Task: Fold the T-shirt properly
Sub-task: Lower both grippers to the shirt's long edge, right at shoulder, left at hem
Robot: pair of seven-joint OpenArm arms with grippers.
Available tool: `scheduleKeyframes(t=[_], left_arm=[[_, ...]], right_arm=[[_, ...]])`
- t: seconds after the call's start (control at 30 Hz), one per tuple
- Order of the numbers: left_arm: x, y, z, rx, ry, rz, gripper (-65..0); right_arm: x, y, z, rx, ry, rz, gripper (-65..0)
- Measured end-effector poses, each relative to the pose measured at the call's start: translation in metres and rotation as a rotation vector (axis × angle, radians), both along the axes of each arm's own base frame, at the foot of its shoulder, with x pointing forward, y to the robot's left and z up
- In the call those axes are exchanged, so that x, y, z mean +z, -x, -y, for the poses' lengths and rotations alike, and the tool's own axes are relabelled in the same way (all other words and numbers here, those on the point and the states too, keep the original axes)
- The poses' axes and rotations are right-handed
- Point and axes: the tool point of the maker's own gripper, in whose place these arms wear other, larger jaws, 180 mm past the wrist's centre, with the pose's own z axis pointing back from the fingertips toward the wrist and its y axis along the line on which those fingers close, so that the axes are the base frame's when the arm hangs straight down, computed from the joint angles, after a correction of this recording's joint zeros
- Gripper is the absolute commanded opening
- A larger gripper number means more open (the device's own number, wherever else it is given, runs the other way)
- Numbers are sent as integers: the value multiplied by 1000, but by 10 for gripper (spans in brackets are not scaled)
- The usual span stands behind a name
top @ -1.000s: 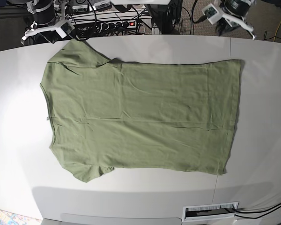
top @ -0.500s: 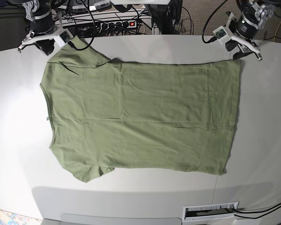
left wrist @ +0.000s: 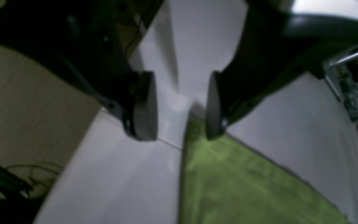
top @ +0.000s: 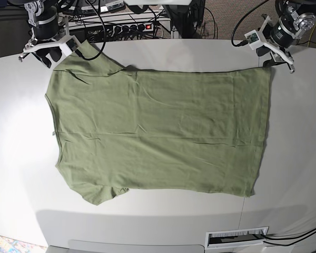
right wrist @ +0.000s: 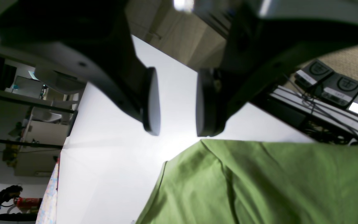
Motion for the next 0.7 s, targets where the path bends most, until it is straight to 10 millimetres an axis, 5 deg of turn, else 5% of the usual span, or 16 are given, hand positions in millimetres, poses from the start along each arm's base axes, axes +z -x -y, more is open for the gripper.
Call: scheduleKeyframes(t=[0.23, 0.53, 0.7], left_arm=[[-6, -20, -12, 3, -5, 35, -378], [-17, -40, 8, -46, 35, 53, -389], [-28, -41, 18, -106, -49, 53, -605]], right_arm=[[0, 1, 3, -14, 10, -4, -444], [4, -1, 8, -10, 57, 6, -444], [6, 1, 16, -31, 106, -3, -444]])
